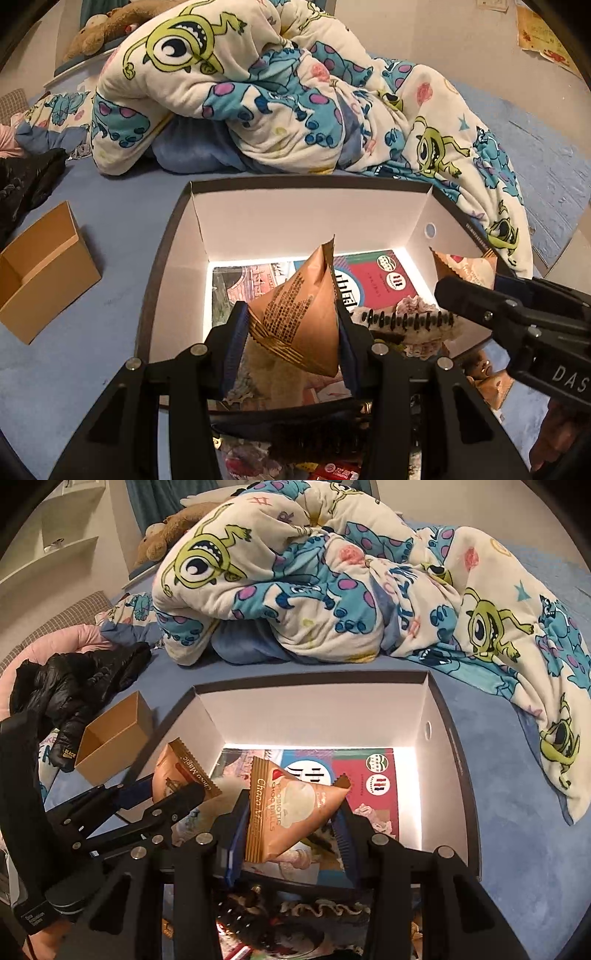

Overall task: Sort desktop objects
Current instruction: 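Lower both packets into the black box and open both tools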

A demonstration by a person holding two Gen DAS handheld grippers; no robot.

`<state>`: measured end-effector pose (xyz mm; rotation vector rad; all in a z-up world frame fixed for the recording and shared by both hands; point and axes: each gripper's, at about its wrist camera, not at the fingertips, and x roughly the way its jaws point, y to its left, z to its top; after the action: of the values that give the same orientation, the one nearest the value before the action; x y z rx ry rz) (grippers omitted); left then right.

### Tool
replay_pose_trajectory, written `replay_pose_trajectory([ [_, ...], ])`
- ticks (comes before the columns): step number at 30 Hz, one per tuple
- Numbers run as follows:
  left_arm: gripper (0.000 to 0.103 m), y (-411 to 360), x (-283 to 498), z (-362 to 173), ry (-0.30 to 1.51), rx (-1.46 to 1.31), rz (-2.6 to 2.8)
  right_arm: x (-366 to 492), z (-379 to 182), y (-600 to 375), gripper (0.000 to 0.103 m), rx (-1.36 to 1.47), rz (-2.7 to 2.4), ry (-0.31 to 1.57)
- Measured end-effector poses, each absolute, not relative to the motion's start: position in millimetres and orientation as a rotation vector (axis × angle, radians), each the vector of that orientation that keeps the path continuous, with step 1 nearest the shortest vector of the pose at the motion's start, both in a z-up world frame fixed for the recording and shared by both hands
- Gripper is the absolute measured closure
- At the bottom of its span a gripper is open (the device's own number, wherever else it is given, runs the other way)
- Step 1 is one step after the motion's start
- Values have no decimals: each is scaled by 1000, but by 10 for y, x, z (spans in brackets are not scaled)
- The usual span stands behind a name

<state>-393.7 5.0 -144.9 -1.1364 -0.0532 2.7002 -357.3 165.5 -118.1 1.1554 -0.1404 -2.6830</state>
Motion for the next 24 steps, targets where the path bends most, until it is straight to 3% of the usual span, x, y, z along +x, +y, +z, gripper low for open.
replay_pose_trajectory([
  [24, 57, 0, -4017, -1560, -33, -1120, 2705, -3641, -1373, 1587, 60, 1174, -2672, -93],
])
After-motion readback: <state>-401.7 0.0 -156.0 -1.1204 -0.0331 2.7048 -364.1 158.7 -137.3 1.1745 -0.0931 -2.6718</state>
